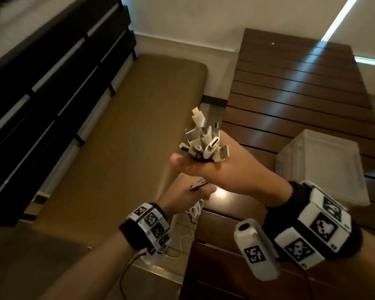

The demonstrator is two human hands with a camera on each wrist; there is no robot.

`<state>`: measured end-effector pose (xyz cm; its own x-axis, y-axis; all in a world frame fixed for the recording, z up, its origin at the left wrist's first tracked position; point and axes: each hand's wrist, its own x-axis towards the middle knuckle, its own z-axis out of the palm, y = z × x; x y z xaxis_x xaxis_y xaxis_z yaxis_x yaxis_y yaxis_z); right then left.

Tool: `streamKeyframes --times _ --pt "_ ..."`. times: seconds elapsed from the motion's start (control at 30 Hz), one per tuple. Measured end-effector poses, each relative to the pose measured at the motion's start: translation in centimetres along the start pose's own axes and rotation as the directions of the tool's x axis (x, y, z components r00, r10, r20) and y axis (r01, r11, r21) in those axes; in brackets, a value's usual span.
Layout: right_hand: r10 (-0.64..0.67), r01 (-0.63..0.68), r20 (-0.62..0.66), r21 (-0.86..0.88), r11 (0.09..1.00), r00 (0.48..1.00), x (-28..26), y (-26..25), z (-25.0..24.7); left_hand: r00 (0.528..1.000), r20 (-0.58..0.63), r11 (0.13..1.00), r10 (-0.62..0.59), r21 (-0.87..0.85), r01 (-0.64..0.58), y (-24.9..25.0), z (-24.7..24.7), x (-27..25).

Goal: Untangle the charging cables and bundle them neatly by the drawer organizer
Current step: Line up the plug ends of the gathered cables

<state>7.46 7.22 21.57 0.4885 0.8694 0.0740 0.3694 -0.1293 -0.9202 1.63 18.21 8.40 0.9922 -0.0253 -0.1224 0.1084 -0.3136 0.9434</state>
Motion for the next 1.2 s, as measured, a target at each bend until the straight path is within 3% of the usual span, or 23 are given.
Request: streamKeyframes --times 0.13,0.23,0.43,0.57,0.63,0.77,0.9,1.03,1.13,1.2 --pt "0.077 -0.077 -0.005 -0.092 0.993 0.997 -0.9 0.3 0.3 0.992 -0.12 0.995 -0.04 0.083 0.051 -6.0 -0.6 -0.4" --pt "0.141 -0.141 -0.011 -0.154 0.978 0.99 -1.4 0.1 -0.3 0.994 -0.078 0.981 -0.075 0.173 0.087 -8.8 -0.6 -0.8" --pt "0.107 -0.127 -0.134 -0.153 0.98 0.985 -2.5 -2.0 -3.4 0.957 -0.057 0.891 -0.284 0.353 0.285 -15.2 -2.5 -3.9" --pt "0.148 -0.151 -0.027 -0.192 0.97 0.989 -2.4 -1.8 -2.0 0.931 -0.09 0.781 -0.353 0.519 0.346 -17.3 -4.3 -3.3" --pt "0.131 -0.12 0.021 -0.267 0.956 0.991 -2.0 -1.5 -0.8 0.905 -0.033 0.746 -0.424 0.555 0.369 -17.2 -4.2 -2.1" --pt "0.087 -0.084 -0.001 -0.253 0.964 0.996 -0.8 -1.1 -0.7 0.901 0.15 0.794 -0.407 0.546 0.268 -14.0 -3.5 -0.2" --pt "0.12 -0.122 -0.026 -0.204 0.971 0.992 -0.5 0.1 -0.6 0.909 0.331 0.955 -0.254 0.234 0.181 -7.4 -4.3 0.8" --pt "0.149 -0.149 -0.014 -0.209 0.967 0.989 0.1 1.1 0.4 0.946 0.296 0.991 -0.13 0.051 0.12 0.0 -3.1 1.1" --pt "0.141 -0.145 -0.035 -0.209 0.967 0.989 0.7 1.1 0.3 0.957 0.278 0.99 -0.084 0.133 0.049 2.8 -0.2 1.1" --pt "0.15 -0.151 -0.018 -0.196 0.969 0.988 0.8 0.8 -0.3 0.986 0.165 0.994 -0.006 0.108 -0.012 3.2 1.2 1.4"
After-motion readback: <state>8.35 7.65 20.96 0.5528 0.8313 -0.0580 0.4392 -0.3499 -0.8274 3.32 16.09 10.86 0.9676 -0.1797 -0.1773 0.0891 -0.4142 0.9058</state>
